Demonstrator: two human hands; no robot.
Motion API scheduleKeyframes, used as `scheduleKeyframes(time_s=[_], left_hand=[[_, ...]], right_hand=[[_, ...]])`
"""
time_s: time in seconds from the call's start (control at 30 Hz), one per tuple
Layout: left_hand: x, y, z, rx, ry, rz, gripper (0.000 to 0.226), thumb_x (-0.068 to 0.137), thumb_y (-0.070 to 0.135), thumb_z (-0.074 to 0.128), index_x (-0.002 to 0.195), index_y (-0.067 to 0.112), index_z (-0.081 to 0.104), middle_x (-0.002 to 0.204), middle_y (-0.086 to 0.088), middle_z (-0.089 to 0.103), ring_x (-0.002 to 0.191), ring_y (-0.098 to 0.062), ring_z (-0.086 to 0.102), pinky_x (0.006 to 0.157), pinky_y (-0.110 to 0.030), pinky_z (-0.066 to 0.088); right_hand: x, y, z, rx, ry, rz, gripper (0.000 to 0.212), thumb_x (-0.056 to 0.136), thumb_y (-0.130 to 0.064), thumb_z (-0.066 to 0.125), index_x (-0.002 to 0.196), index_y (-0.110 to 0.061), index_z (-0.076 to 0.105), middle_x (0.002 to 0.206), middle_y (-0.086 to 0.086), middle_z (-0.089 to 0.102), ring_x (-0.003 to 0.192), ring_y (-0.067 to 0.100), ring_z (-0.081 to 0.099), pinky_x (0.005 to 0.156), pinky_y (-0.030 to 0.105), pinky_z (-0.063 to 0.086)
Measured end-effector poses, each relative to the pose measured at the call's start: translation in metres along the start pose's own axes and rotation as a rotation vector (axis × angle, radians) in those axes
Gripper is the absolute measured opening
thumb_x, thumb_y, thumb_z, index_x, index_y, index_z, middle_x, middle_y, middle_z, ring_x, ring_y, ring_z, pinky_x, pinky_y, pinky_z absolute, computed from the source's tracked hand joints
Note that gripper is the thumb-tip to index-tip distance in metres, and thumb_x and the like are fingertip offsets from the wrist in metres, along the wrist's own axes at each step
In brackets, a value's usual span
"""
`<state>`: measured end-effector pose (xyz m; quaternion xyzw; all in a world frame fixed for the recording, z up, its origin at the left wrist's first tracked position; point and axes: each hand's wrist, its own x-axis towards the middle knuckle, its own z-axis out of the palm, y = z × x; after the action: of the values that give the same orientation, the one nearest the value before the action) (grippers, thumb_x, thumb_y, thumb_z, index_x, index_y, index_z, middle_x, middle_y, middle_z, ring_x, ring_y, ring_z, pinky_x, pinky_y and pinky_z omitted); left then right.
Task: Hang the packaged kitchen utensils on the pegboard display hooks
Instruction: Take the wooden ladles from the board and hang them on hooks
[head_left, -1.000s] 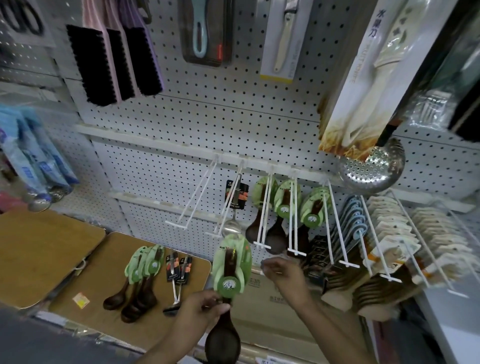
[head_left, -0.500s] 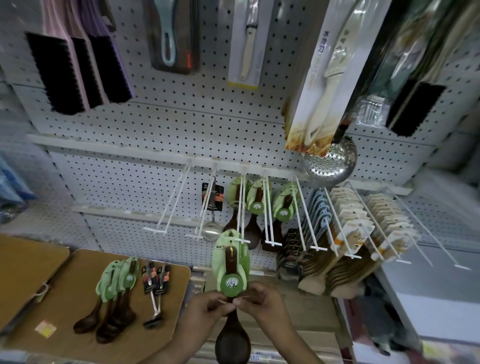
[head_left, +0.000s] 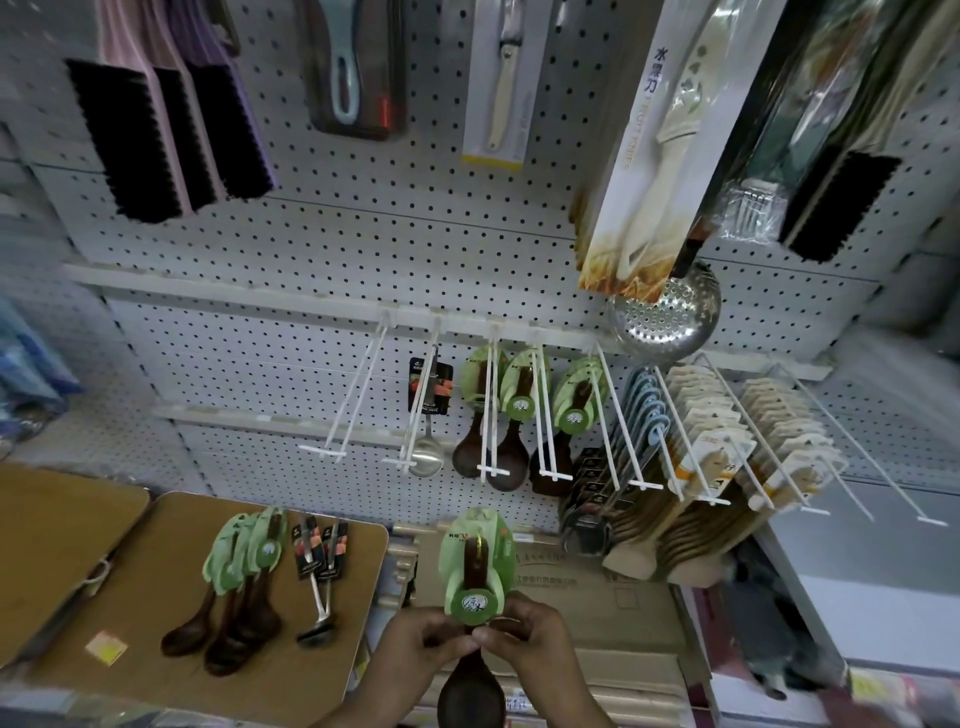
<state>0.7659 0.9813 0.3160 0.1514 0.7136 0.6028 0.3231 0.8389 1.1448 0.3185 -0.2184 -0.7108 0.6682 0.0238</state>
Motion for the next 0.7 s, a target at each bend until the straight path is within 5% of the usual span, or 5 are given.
scheduleKeyframes(time_s=[0.17,0.37,0.7], left_hand=[[0.004,-0.009,-0.004,0.078,-0.05,0.017,0.028,0.078,0.011,0.081,0.09,0.037,0.08,0.097,0.004,0.077,0.101,-0.01,0.071,0.094,-0.03,0.054],[0.01,-0.012,-0.004,0.165,-0.011,0.056,0.019,0.076,0.021,0.08,0.092,0.031,0.079,0.094,0.005,0.078,0.098,-0.011,0.072,0.093,-0.04,0.055],[0.016,-0.006,-0.006,0.174,0.031,0.041,0.023,0.08,0.013,0.078,0.088,0.034,0.08,0.089,0.009,0.078,0.092,-0.006,0.072,0.089,-0.036,0.056]], right_hand=[[-0.004,0.003,0.011,-0.045,0.04,-0.001,0.027,0.066,-0.021,0.075,0.09,-0.009,0.074,0.09,0.007,0.076,0.089,0.014,0.067,0.084,0.023,0.052],[0.001,-0.001,0.018,0.003,0.05,-0.033,0.016,0.08,0.01,0.069,0.088,-0.004,0.067,0.081,0.011,0.075,0.077,0.011,0.068,0.073,0.023,0.051],[0.015,-0.003,0.024,-0.04,0.073,-0.051,0.021,0.073,-0.001,0.08,0.089,-0.011,0.07,0.081,0.007,0.076,0.079,0.017,0.072,0.072,0.025,0.056]])
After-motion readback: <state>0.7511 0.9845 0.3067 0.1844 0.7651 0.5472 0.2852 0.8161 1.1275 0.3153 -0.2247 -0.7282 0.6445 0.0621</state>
